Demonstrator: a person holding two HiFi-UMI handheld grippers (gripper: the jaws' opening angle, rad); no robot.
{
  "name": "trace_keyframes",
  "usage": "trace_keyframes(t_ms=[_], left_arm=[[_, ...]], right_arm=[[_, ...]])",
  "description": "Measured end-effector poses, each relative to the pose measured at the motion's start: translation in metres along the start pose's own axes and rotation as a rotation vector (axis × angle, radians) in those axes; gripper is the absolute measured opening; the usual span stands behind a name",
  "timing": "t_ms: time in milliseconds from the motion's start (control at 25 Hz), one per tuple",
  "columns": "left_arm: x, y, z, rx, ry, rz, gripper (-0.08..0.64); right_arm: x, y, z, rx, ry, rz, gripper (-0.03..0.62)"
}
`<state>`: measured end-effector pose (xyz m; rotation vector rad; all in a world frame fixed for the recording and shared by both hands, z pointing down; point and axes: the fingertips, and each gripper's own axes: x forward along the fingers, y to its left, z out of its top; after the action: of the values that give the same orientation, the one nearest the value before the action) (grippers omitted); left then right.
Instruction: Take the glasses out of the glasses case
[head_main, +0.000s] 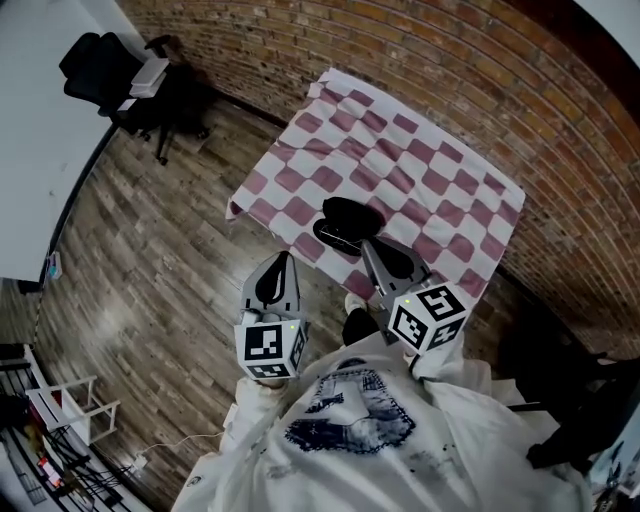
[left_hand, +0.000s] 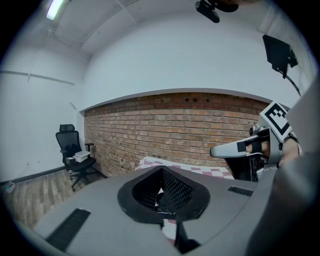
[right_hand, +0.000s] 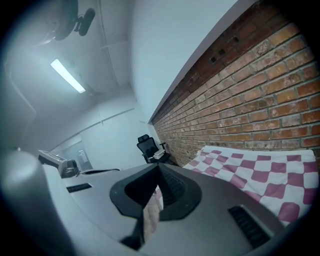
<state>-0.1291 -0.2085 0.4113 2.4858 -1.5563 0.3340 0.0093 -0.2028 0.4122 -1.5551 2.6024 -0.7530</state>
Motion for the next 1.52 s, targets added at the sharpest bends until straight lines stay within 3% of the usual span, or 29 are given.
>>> trace_keyframes(t_ms=[760, 1520], left_arm=[[0.064, 0.018, 0.003, -0.011, 0.024, 0.034, 0.009], [0.089, 0.031, -0.02, -0.042, 0.079, 0.061, 0.009]], right_arm=[[0.053, -0.046, 0.015, -0.016, 0.046, 0.003, 0.014], [0.087, -0.058, -0.014, -0.088, 0.206, 0.074, 0.015]])
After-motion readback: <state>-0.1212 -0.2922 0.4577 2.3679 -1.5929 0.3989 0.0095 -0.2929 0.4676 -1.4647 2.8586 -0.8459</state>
